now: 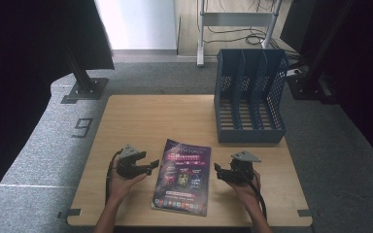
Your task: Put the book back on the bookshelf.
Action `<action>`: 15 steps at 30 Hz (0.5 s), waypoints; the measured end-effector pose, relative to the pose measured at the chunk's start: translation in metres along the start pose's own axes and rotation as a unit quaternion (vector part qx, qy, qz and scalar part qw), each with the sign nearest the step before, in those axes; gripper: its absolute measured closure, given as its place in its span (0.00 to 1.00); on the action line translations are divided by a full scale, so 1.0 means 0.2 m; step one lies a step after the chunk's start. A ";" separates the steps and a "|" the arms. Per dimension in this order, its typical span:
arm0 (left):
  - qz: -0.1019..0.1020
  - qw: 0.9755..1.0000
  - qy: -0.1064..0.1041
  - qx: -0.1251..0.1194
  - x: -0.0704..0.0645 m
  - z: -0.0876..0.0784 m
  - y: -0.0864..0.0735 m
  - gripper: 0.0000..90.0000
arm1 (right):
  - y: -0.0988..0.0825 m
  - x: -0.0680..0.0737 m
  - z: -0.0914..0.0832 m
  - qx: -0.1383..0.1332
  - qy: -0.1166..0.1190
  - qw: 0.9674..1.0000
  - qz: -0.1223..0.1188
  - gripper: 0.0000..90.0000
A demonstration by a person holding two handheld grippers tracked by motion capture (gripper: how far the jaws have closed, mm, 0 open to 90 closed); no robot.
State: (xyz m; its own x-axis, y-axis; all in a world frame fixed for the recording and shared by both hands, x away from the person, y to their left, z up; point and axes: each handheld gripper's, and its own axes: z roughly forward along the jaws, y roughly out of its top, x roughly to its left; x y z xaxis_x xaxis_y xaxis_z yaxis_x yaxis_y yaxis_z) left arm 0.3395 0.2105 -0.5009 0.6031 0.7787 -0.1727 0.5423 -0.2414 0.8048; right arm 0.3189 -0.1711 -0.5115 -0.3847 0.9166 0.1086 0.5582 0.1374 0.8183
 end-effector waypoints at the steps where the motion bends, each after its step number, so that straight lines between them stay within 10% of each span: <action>1: 0.001 1.000 0.001 0.000 0.00 0.00 0.00 0.31 | 0.00 0.01 0.00 0.000 0.002 1.000 -0.003 0.15; 15: -0.003 1.000 -0.004 0.007 0.01 0.02 -0.01 0.31 | 0.07 0.11 0.08 -0.003 0.022 1.000 -0.015 0.16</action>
State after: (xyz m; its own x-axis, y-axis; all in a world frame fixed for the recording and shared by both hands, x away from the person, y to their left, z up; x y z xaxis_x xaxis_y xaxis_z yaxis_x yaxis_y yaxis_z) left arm 0.3419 0.2105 -0.5041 0.6050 0.7751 -0.1821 0.5537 -0.2453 0.7957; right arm 0.3307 -0.1422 -0.5061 -0.4342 0.8943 0.1081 0.5414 0.1631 0.8248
